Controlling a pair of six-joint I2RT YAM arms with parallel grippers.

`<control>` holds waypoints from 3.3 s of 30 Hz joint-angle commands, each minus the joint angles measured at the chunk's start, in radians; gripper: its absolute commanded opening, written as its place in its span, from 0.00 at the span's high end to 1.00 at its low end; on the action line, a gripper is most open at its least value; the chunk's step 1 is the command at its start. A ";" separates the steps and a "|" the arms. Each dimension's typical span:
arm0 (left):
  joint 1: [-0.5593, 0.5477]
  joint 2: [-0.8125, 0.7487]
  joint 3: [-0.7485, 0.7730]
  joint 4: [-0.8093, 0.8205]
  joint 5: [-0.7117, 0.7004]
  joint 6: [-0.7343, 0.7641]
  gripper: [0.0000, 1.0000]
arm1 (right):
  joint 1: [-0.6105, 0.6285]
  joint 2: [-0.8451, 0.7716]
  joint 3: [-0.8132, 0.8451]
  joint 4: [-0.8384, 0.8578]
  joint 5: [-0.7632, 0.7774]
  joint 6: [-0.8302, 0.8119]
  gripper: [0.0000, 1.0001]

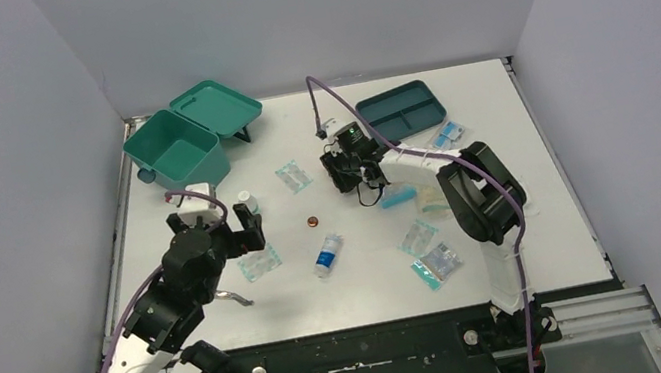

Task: Organize the medicine kit
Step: Pick up the pill bottle at the center of the board.

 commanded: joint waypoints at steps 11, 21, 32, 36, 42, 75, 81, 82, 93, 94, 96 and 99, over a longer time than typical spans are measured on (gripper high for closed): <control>-0.003 0.110 0.096 0.020 0.085 -0.083 0.09 | 0.013 -0.274 -0.153 0.097 -0.083 0.097 0.68; -0.002 0.273 0.233 0.066 0.343 -0.365 0.19 | 0.118 -0.608 -0.410 0.313 -0.225 0.258 0.68; 0.007 0.367 0.286 0.137 0.388 -0.564 0.32 | 0.173 -0.845 -0.537 0.460 -0.294 0.368 0.69; 0.009 0.393 0.266 0.218 0.461 -0.598 0.32 | 0.176 -0.869 -0.536 0.445 -0.307 0.368 0.68; 0.012 0.417 0.223 0.302 0.535 -0.620 0.33 | 0.179 -0.879 -0.545 0.450 -0.313 0.374 0.69; 0.021 0.424 0.119 0.414 0.504 -0.695 0.80 | 0.205 -0.851 -0.601 0.499 -0.365 0.387 0.69; 0.023 0.415 0.135 0.402 0.498 -0.625 1.00 | 0.205 -0.862 -0.612 0.490 -0.337 0.421 0.39; 0.023 0.413 0.140 0.366 0.487 -0.617 1.00 | 0.205 -0.868 -0.613 0.485 -0.332 0.431 0.31; 0.117 0.397 0.199 0.249 0.390 -0.496 1.00 | 0.206 -1.059 -0.696 0.419 -0.242 0.491 0.00; 0.147 0.400 0.217 0.233 0.389 -0.474 1.00 | 0.207 -1.081 -0.701 0.407 -0.235 0.491 0.00; 0.230 0.416 0.261 0.197 0.392 -0.419 1.00 | 0.205 -1.117 -0.711 0.372 -0.225 0.489 0.00; 0.342 0.451 0.334 0.148 0.386 -0.334 1.00 | 0.206 -1.173 -0.716 0.318 -0.209 0.484 0.00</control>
